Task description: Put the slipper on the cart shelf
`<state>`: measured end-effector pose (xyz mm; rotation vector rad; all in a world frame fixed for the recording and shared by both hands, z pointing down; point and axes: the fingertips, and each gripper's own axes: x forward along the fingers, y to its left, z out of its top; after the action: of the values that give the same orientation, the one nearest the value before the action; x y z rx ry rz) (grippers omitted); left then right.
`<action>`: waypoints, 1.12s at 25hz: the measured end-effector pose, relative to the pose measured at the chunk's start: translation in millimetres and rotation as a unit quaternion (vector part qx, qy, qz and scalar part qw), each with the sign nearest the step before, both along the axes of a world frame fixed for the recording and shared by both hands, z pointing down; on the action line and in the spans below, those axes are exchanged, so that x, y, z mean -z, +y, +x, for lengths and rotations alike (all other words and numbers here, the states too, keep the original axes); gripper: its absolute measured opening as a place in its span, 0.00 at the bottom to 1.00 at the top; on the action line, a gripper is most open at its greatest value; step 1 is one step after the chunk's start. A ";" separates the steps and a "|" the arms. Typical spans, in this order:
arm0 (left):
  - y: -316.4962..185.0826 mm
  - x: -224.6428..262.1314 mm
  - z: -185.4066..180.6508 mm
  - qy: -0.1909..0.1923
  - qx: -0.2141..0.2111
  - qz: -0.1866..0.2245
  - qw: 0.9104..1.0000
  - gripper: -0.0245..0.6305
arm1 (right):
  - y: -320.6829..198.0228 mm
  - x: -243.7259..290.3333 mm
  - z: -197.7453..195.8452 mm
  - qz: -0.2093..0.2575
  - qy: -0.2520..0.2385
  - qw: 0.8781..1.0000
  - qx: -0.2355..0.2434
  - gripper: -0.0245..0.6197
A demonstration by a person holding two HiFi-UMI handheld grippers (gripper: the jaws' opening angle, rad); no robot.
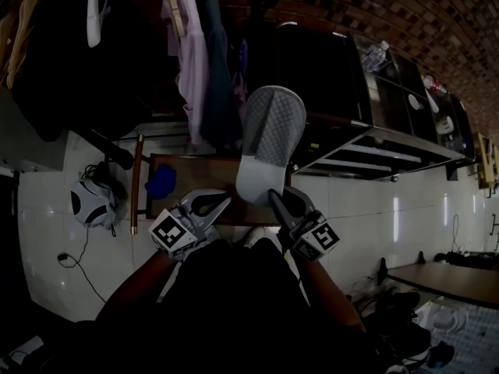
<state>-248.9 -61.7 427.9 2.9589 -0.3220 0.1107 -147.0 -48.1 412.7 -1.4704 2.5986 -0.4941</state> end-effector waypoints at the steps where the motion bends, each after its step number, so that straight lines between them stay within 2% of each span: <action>1: -0.7 0.2 -0.2 0.003 -0.004 -0.001 1.000 0.04 | 0.2 0.1 -0.2 -0.001 0.001 1.000 -0.005 0.13; 10: -4.5 -4.7 9.8 0.013 -0.061 -0.009 0.998 0.04 | 9.4 0.1 16.3 -0.012 0.015 0.997 -0.077 0.13; 16: 8.6 -14.5 36.1 0.014 -0.108 -0.013 0.994 0.04 | 34.3 -2.4 46.2 -0.017 0.015 0.991 -0.135 0.13; 23: 45.0 -1.5 91.5 0.012 -0.142 -0.010 0.990 0.04 | 81.6 -3.9 95.8 -0.010 0.006 0.985 -0.170 0.13; 28: 90.7 4.6 153.8 0.001 -0.151 0.003 0.989 0.04 | 128.8 -6.3 160.4 0.000 -0.005 0.983 -0.181 0.13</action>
<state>-95.1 29.0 423.3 2.9909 0.1280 0.1420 13.5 80.7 419.0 -1.8770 2.2445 -0.4536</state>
